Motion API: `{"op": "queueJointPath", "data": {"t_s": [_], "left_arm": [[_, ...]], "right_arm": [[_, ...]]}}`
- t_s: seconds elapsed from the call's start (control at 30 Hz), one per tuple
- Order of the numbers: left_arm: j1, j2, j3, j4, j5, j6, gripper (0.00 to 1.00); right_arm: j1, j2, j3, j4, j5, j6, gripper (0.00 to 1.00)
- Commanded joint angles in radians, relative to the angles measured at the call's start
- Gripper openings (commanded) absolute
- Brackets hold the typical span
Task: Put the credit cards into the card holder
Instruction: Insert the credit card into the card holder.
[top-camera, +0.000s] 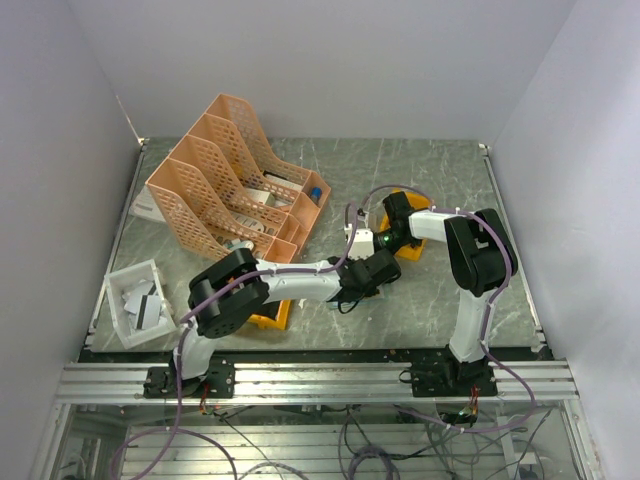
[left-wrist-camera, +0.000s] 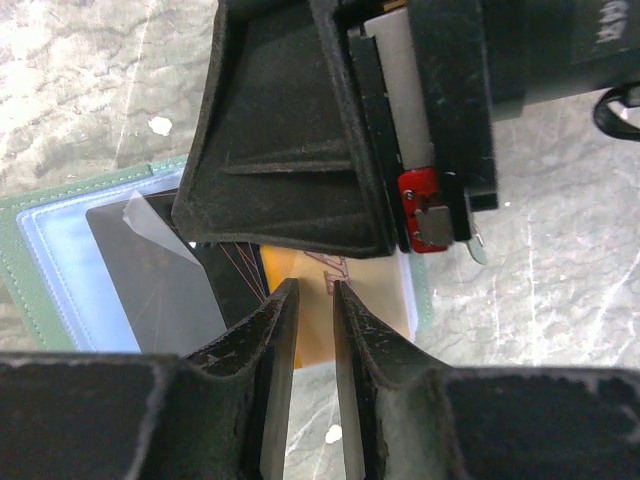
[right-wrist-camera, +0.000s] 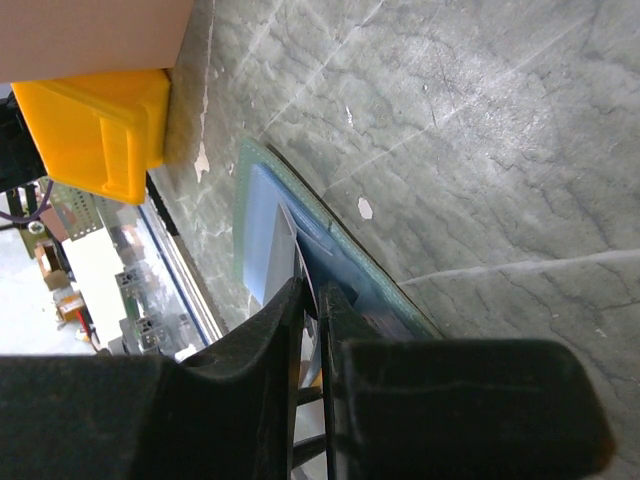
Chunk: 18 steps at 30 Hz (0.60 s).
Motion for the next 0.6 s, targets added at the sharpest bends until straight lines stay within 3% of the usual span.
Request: {"op": "queueJointPath", "data": {"t_s": [0.0, 0.57], "left_arm": [[-0.002, 0.033, 0.043, -0.005, -0.036, -0.020, 0.32], [-0.002, 0.063, 0.060, -0.138, -0.144, -0.103, 0.34]], "right_arm": [[-0.002, 0.020, -0.017, 0.008, 0.007, -0.004, 0.12], [-0.002, 0.020, -0.015, 0.003, -0.002, -0.011, 0.21]]}}
